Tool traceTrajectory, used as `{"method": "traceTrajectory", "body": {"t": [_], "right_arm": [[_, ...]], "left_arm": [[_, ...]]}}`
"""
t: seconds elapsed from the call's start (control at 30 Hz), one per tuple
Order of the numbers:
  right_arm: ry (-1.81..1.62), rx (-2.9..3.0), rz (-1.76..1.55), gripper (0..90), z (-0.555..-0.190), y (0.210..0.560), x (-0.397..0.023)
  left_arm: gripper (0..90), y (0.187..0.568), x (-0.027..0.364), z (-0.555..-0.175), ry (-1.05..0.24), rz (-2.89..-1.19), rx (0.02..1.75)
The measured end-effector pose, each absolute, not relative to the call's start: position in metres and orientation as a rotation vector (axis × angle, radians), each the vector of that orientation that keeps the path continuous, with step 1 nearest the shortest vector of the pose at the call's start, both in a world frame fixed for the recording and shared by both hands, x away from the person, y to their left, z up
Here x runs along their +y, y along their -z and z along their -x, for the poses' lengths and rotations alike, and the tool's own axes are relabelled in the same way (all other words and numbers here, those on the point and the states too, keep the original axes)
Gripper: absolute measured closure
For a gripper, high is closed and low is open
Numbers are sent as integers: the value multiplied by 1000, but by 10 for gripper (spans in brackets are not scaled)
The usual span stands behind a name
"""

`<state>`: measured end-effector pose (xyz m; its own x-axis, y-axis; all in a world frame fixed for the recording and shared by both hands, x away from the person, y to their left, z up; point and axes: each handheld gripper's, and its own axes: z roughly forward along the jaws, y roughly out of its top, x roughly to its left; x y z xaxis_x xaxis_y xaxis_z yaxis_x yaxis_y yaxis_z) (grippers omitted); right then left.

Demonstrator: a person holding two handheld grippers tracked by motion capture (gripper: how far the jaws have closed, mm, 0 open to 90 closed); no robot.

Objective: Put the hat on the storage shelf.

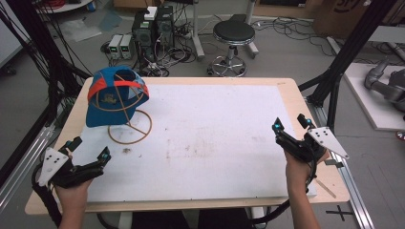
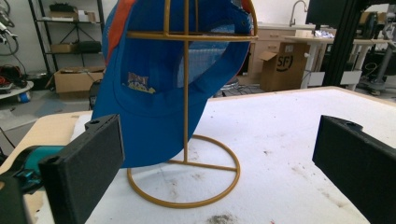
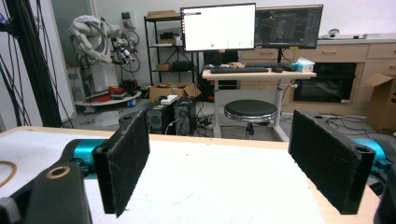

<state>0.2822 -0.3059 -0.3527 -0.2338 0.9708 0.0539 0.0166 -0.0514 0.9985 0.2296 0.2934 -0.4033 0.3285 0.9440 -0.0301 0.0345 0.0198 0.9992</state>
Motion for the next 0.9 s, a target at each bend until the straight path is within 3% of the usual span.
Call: {"method": "traceTrajectory", "body": {"t": [0.9], "right_arm": [[-1386,1389,-1127,195,-270,379,-316]], "left_arm": [[25,394,300,-230,-947,-1289,988]]}}
